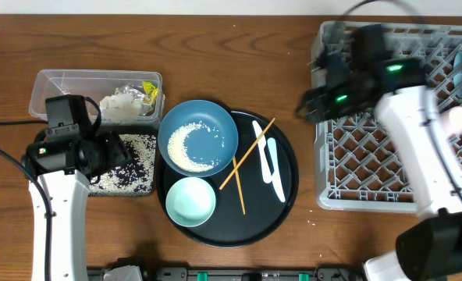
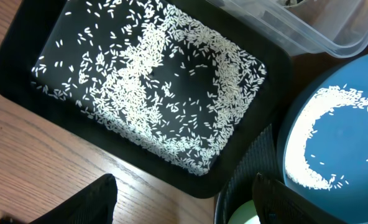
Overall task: Sort waste into correct bins and load items into the dishwasher rack
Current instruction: 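Return right gripper to the tray and grasp the pale green bowl rim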
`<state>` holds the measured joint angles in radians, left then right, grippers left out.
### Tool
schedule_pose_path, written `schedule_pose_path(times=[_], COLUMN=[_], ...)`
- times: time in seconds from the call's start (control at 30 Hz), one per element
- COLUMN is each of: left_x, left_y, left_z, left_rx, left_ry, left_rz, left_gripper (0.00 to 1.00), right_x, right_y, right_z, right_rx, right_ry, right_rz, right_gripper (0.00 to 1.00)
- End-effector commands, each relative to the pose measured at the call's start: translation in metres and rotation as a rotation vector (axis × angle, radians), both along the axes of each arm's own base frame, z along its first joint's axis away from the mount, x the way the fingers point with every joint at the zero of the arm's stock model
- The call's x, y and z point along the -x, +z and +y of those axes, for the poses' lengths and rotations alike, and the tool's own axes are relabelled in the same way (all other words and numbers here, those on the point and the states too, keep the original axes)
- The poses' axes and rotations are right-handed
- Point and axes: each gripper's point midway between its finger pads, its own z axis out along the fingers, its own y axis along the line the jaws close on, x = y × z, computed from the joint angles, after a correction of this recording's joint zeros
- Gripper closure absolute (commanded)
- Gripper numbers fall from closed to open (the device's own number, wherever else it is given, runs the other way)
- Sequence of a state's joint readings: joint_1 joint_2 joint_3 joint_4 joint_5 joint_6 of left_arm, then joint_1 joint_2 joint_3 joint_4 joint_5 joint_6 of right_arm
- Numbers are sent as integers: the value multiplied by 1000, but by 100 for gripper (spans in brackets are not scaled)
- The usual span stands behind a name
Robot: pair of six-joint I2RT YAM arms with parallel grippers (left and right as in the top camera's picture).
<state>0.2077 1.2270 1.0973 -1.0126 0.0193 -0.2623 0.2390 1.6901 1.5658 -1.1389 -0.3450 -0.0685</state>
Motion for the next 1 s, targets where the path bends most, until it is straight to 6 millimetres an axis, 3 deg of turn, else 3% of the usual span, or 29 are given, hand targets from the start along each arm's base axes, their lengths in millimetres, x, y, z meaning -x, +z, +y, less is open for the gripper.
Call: schedule_pose_path(times=[0.0, 0.23, 0.33, 0.63, 0.8, 0.97], left_x=[-1, -1, 0, 0, 0, 0], left_y=[0, 0, 0, 0, 0, 0], left_z=[2, 2, 2, 1, 1, 1], left_rx=[-3, -2, -2, -1, -1, -1], left_ry=[9, 9, 9, 9, 9, 9], left_rz=[1, 1, 1, 5, 5, 5], left_gripper=[29, 29, 29, 29, 29, 29], right_x=[33, 91, 107, 136, 143, 150], right_y=[-22, -63, -75, -105, -111, -130], right_z=[43, 121, 146, 174, 188, 195], right_rx=[0, -10, -10, 42, 16, 37], right_ry=[99, 279, 343, 338, 320, 308], right_rz=[71, 91, 49, -18, -13, 25], right_gripper=[28, 26, 26, 26, 30, 34])
